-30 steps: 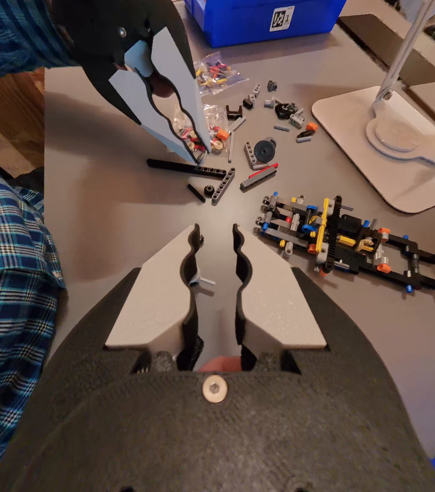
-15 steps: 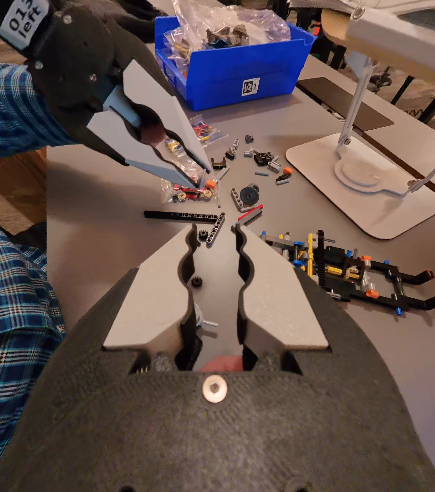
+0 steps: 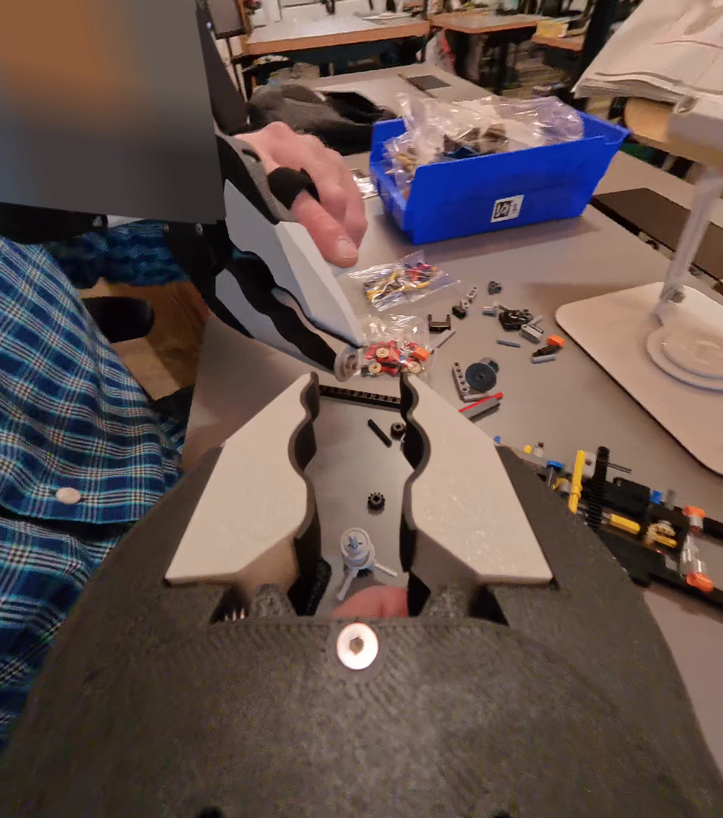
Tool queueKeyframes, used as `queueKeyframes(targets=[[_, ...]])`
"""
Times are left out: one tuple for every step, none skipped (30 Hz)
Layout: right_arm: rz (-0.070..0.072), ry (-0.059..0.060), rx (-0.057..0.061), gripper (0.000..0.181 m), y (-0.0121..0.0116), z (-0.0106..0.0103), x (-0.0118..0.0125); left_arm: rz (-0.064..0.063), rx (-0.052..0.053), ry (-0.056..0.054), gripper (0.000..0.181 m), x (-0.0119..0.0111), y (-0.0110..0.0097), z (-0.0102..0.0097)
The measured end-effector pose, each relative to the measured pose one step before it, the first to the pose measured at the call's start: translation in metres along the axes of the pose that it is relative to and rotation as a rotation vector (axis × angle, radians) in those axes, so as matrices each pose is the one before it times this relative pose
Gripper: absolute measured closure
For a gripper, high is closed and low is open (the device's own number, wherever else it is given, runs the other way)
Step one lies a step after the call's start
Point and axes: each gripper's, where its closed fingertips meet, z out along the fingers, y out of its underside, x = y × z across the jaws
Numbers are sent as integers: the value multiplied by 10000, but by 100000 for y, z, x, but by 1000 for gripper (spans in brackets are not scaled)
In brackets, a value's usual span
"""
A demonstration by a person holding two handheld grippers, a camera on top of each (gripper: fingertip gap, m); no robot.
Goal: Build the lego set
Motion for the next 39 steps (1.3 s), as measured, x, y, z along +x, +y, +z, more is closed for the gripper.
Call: queueKeyframes(targets=[[77, -190, -145, 147, 148, 199, -105, 181, 62, -98, 170, -83, -202, -2], [177, -357, -34, 147, 41, 192, -299, 152, 131, -122, 170, -118, -288, -34], [294, -385, 117, 147, -150, 133, -274, 84, 77, -85, 170, -60, -201, 21], [340, -317, 115, 146, -106, 100, -121, 24, 77, -52, 170, -12, -184, 25], [277, -338, 12, 146, 67, 69, -151, -76, 98, -36, 170, -28, -182, 34], [137, -175, 24, 146, 53, -30, 1, -167, 74, 62, 170, 57, -135, 76], [66, -95, 70, 147, -53, -159, 35, -127, 45, 23, 170, -3, -85, 127], [138, -191, 102, 149, -121, -214, -126, -61, 57, -53, 170, -126, -96, 148], [210, -222, 29, 150, -29, -215, -163, -102, 28, -55, 170, -165, -39, 199], [122, -84, -10, 150, 40, -196, -5, -92, 65, -25, 170, -111, -90, 237], [-4, 135, 11, 150, 9, -270, 262, -21, 46, -40, 170, -91, -47, 289], [-11, 267, -19, 150, 17, -356, 443, 4, -75, -9, 170, -14, 210, 376], [-73, 390, 21, 150, -72, -459, 573, -52, -74, 15, 170, 45, 298, 360], [-152, 453, 51, 151, -109, -524, 568, -192, -32, 22, 170, 52, 297, 313], [-126, 418, -172, 152, 239, -454, 487, -265, -37, 39, 170, 90, 311, 272], [-134, 328, -294, 151, 482, -368, 263, -259, -128, 65, 170, 146, 444, 250], [-130, 279, -309, 151, 636, -280, 75, -182, -159, 68, 170, 194, 495, 185], [-44, 249, -438, 151, 931, -175, -43, -114, -64, 23, 170, 175, 339, 94], [-74, 203, -475, 148, 1085, -64, -233, -144, -71, 51, 170, 229, 291, 45], [-94, 212, -441, 144, 1143, 46, -292, -146, -91, 86, 170, 290, 288, 43], [11, 234, -468, 141, 1217, 162, -232, -88, -79, 60, 170, 297, 236, 33], [102, 361, -465, 137, 1173, 199, 23, -54, -115, -11, 170, 201, 256, 17], [97, 332, -406, 134, 1077, 210, -24, -84, -94, 16, 170, 221, 174, -17], [273, 353, -341, 130, 991, 286, 85, -151, -31, 63, 170, 276, 62, -50], [431, 285, -224, 127, 885, 338, 45, -159, -5, 57, 170, 262, 7, -72], [313, 54, -154, 124, 819, 429, -350, -89, -44, 6, 171, 185, 60, -71], [164, 30, -89, 124, 694, 432, -402, -26, -69, -27, 170, 129, 112, -70], [57, 129, -75, 124, 561, 433, -114, -38, -43, -10, 171, 110, 92, -81], [-48, 84, 17, 126, 371, 431, -52, -80, -9, 8, 170, 98, 52, -60], [-96, 41, 41, 131, 218, 412, -23, -86, 0, 13, 170, 79, 47, -55], [-102, 227, 32, 132, 72, 350, 361, -51, -12, -4, 170, 46, 43, -31], [-214, 95, -51, 133, 109, 322, 216, -6, -15, -1, 170, 43, 29, -28], [-207, -90, 0, 134, -31, 328, -48, 14, -15, -8, 170, 28, -9, -52], [-100, -134, 44, 135, -120, 330, -66, 11, 0, -11, 170, 5, -56, -72], [-90, -187, -47, 134, -28, 355, -85, 0, -1, -16, 170, -23, -58, -96], [-149, -227, -96, 134, 40, 335, -114, -6, -12, -13, 170, -34, -21, -92], [-202, -188, 3, 135, -129, 246, -20, -13, -15, -12, 170, -36, 12, -93], [-182, -178, 61, 136, -242, 184, 32, -22, -9, -21, 170, -35, 17, -94], [-199, -310, -2, 137, -159, 187, -111, -23, -6, -18, 170, -18, 30, -93]])
